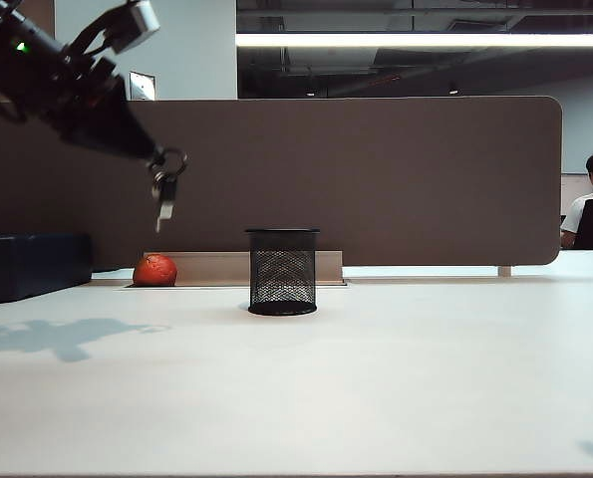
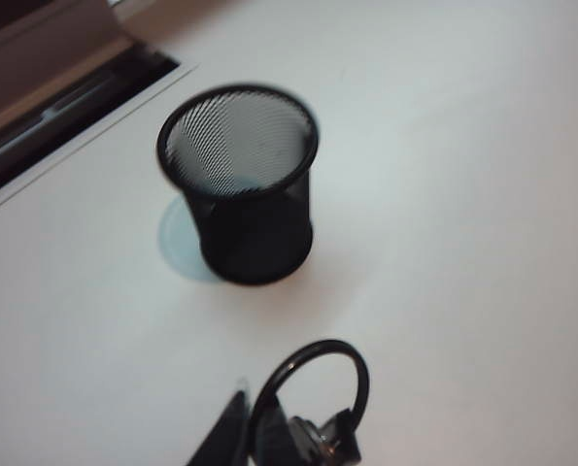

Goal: Pick up a bunch of keys from the table, then put them into the black basket.

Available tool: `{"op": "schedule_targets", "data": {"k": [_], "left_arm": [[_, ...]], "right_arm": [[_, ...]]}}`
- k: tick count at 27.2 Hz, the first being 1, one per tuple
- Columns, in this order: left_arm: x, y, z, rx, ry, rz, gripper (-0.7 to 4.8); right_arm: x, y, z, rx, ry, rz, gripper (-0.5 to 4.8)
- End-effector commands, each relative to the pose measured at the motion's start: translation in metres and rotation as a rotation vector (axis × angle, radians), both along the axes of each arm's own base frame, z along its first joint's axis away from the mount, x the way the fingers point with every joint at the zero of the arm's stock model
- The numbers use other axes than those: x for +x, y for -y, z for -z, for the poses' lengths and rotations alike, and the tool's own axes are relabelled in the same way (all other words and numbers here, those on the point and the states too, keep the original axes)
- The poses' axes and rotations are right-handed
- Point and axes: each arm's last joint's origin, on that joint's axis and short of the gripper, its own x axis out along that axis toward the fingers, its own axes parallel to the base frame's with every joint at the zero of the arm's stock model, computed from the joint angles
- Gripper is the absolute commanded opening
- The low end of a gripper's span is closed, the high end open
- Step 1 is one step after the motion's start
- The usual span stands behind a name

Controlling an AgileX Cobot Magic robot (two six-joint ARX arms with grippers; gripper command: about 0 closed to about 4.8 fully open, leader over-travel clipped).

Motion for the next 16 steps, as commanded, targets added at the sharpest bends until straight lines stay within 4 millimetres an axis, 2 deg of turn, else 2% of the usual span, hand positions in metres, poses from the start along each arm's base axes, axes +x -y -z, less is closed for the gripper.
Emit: {"op": "schedule_targets", "data": {"k": [1,4,9,16], "left_arm": [[0.004,0.007,-0.024,-0.083,0.072,0.010,-0.06],[0.008,0.009,-0.036,-0.146,0.111,0.002,-0.06],[0.010,0.009,-0.043,-0.189,0.145,-0.010,-0.06],[0.026,0.013,-0.033,-0.272,0.113,-0.018,-0.06]], "right_arm": [[0.002,0.000,-0.010,0.001,0.110,-0.002,2.48],[0.003,0.000,-0.014,0.000,0.157,0.007,2.48],[0.005,0.001,-0.017,-0.023,0.207,0.048,2.48],[0.006,0.002,-0.016,-0.079,0.255,0.091,2.48]]}}
